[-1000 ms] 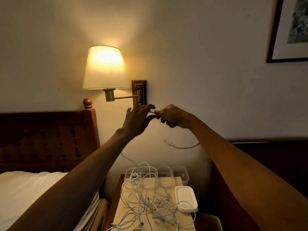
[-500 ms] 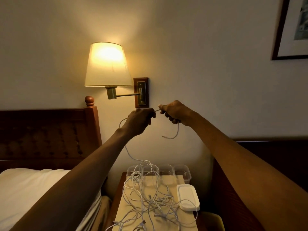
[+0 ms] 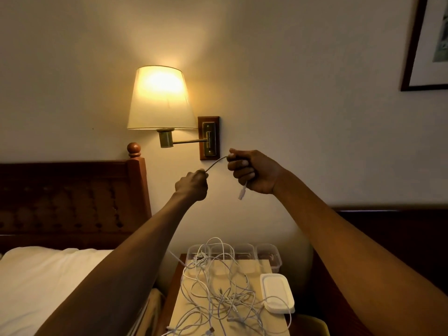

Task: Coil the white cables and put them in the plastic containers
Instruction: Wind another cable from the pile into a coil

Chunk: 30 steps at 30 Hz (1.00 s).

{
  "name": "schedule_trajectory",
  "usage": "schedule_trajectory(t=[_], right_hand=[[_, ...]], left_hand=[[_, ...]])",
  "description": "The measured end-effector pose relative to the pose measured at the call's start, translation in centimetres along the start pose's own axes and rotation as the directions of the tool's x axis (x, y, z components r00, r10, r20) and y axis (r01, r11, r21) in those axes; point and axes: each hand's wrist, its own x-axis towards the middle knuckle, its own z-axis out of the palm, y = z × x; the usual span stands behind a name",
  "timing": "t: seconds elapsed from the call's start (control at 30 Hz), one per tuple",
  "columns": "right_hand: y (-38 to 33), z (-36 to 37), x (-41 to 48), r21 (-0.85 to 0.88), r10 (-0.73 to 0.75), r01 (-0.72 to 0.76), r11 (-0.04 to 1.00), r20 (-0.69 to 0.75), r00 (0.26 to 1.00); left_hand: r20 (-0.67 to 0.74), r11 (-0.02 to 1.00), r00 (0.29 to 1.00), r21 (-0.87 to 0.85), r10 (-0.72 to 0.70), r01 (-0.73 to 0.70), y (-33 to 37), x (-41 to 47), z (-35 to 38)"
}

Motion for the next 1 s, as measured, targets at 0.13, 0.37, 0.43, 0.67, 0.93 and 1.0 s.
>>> schedule_trajectory(t=[0.13, 0.37, 0.43, 0.67, 0.93, 1.0], right_hand=[[0.7, -0.7, 1.2, -0.001, -0.192, 0.195, 0.981, -0.191, 0.963], [1.9, -2.6, 3.4, -0.352, -0.434, 0.287, 0.891, -0.476, 0.765], [2.1, -3.2, 3.8, -0.354, -0.447, 0.299, 0.886, -0.482, 0.754], [2.2, -4.6, 3.9, -0.285, -0.376, 0.267, 0.920, -0.457, 0.806], [3.5, -4.5, 2.4, -0.467, -0.062, -0.034, 0.884, -0.189, 0.980], [4.0, -4.4, 2.1, -0.399, 0.063, -0.115, 0.910, -0.140, 0.988]], left_hand=[[0.260, 1.000, 0.965, -0.009, -0.023, 0.026, 1.7, -0.7, 0.3], [0.522, 0.944, 0.811, 0.032, 0.265, -0.329, 7.3, -2.7, -3.9], [0.530, 0.915, 0.795, 0.081, 0.295, -0.394, 7.6, -2.9, -5.1], [0.443, 0.874, 0.776, -0.035, 0.448, -0.484, 7.4, -3.5, -7.2], [0.185, 0.766, 0.745, -0.209, 0.641, -0.608, 6.1, -2.2, -8.2], [0.065, 0.739, 0.757, -0.281, 0.651, -0.612, 5.4, -1.8, -8.4]])
